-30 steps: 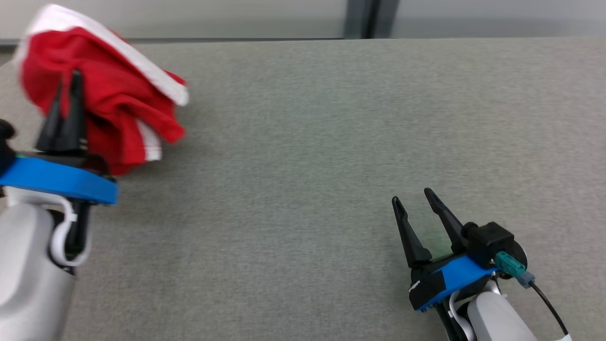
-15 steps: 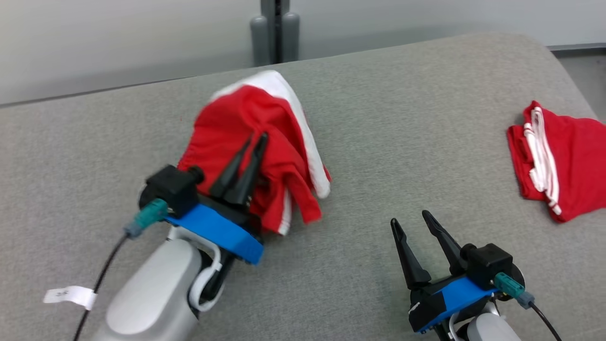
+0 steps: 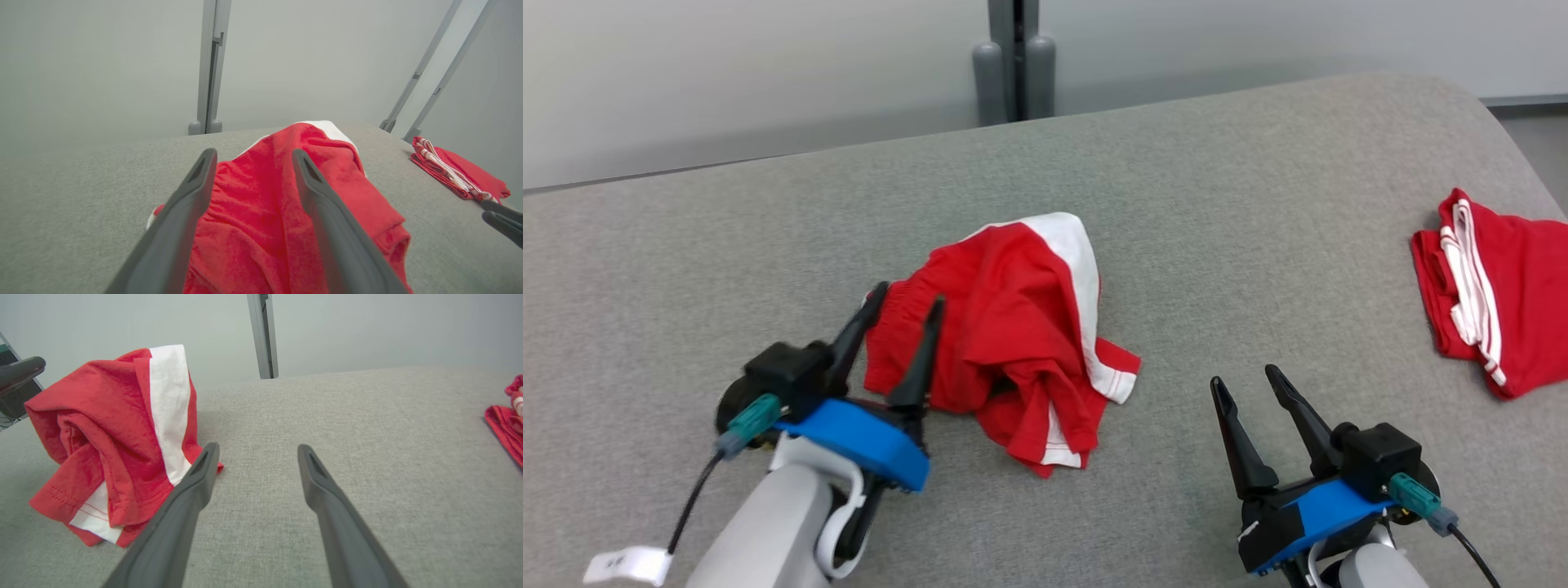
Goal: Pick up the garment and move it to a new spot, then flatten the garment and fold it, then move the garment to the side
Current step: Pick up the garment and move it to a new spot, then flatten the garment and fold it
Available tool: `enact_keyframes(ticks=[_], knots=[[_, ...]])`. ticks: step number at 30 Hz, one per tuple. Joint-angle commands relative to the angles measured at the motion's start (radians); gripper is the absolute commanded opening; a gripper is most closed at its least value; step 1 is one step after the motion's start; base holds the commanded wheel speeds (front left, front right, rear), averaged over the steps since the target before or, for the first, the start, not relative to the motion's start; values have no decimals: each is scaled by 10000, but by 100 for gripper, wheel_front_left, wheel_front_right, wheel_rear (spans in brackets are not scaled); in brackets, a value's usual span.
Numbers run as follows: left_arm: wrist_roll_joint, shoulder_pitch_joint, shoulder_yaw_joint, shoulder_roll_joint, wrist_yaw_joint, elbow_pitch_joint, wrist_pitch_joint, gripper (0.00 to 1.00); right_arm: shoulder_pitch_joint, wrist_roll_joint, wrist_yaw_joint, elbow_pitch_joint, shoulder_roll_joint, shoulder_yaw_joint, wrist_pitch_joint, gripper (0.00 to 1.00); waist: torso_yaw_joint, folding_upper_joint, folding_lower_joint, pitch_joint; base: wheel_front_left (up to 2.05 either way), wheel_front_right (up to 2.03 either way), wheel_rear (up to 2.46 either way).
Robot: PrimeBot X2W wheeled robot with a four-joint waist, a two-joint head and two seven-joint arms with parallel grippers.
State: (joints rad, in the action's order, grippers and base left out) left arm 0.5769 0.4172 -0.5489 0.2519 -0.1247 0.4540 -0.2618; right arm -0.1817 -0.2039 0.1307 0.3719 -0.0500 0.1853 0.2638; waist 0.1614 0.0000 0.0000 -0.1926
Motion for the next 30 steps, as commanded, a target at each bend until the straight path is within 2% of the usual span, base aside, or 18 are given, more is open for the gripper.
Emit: enact_keyframes(ticks=[1,8,16,22,30], knots=[[-127,-294,358,-1,55,-47,-39,100,-18,-28,0,19,-24,-34,6,100,-89,0,0,41,0,0,0],[-1292,-1824,2659,-244,7,-543,-33,100,96,-3,0,176,-26,-353,6,100,-707,0,0,637,0,0,0],[-2336,-3997,4390,-857,-83,-1138,-31,100,676,104,0,500,-27,-740,5,100,-1096,0,0,1536,0,0,0],[-2717,-5048,5029,-1414,-89,-1341,-33,100,1117,218,0,706,-23,-1016,5,100,-1289,0,0,1815,0,0,0],[-2779,-5109,4987,-1718,-63,-1489,-33,100,1050,374,0,836,-24,-825,5,100,-1369,0,0,1715,0,0,0]])
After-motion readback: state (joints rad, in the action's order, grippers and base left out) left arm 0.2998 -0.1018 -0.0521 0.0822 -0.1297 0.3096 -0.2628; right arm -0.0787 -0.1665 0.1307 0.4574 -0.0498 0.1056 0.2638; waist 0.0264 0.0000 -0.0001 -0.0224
